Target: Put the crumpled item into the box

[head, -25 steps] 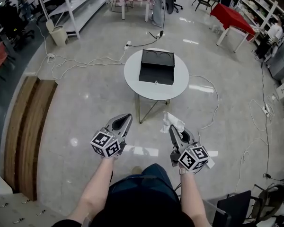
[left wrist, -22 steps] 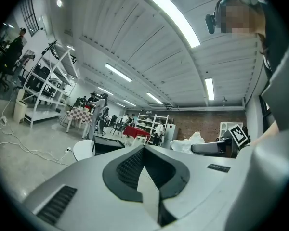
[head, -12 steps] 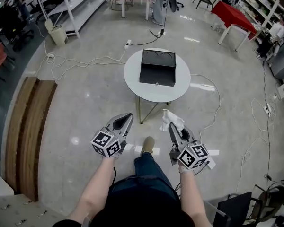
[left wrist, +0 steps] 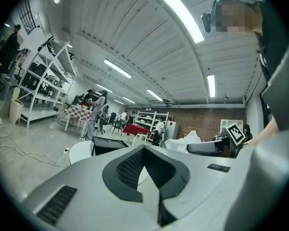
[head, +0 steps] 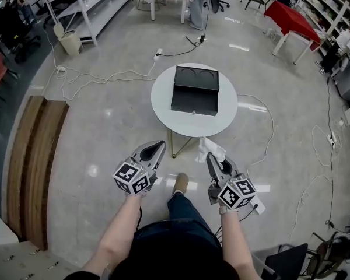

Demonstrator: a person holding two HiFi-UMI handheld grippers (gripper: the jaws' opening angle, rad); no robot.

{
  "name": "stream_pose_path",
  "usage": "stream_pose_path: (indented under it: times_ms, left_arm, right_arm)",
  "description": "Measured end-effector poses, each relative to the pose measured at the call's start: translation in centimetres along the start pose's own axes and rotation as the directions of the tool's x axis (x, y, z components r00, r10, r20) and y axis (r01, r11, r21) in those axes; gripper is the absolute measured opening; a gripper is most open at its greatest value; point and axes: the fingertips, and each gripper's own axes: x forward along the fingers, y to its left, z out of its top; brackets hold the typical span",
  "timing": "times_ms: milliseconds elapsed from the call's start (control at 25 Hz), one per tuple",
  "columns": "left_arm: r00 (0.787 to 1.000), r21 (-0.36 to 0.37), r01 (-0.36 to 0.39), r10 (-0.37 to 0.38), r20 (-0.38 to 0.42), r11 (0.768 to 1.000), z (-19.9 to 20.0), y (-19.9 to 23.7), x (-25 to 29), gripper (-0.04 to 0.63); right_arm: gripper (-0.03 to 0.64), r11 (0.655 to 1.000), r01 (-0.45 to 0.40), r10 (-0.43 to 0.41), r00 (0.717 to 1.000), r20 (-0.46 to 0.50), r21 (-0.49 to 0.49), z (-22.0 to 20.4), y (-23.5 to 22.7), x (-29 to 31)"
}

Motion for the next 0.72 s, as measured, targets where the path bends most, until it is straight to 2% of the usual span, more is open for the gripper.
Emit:
stream_pose_path:
  times_ms: [720]
  left_arm:
    - [0.999,-0.029,0.001,-0.002,-0.051,1.0,1.4,10.1,12.9,0.012]
  right_arm:
    - [0.08,0.999,-0.01,0.012,0.996,-0.084,0.035,3.3,-9.2,13.3]
